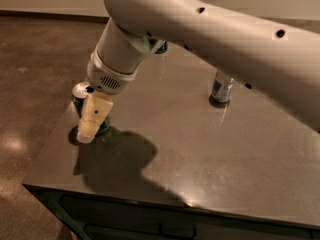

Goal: Move green can near redbull can

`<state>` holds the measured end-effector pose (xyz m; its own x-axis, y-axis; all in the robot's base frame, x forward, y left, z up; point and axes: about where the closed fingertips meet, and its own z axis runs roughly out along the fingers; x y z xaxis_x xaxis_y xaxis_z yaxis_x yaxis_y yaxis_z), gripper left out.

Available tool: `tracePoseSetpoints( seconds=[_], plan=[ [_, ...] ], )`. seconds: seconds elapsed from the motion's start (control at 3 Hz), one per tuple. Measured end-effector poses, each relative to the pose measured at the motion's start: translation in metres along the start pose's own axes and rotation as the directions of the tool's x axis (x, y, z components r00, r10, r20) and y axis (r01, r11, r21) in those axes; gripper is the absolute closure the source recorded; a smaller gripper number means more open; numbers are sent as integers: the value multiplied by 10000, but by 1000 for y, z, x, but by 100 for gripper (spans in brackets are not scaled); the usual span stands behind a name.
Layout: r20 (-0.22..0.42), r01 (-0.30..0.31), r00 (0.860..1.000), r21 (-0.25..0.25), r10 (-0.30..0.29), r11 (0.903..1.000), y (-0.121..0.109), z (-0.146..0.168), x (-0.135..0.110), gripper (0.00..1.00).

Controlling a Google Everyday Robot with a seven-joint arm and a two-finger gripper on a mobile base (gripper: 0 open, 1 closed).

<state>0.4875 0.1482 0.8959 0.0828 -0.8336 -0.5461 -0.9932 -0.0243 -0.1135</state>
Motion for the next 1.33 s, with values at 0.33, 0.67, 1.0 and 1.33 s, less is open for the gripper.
tracePoseSetpoints(
  seconds=[0.33, 0.67, 1.0, 1.33],
  plan=[
    [60, 31, 10000, -158, -30, 9999, 0, 3, -6, 16],
    [200, 16, 9998, -299, -10, 9996, 1, 1, -11, 47],
    [289, -46, 9996, -331, 56, 9994, 2, -1, -12, 70],
    [301, -422, 9987, 48, 421, 9991, -10, -25, -3, 95]
  ],
)
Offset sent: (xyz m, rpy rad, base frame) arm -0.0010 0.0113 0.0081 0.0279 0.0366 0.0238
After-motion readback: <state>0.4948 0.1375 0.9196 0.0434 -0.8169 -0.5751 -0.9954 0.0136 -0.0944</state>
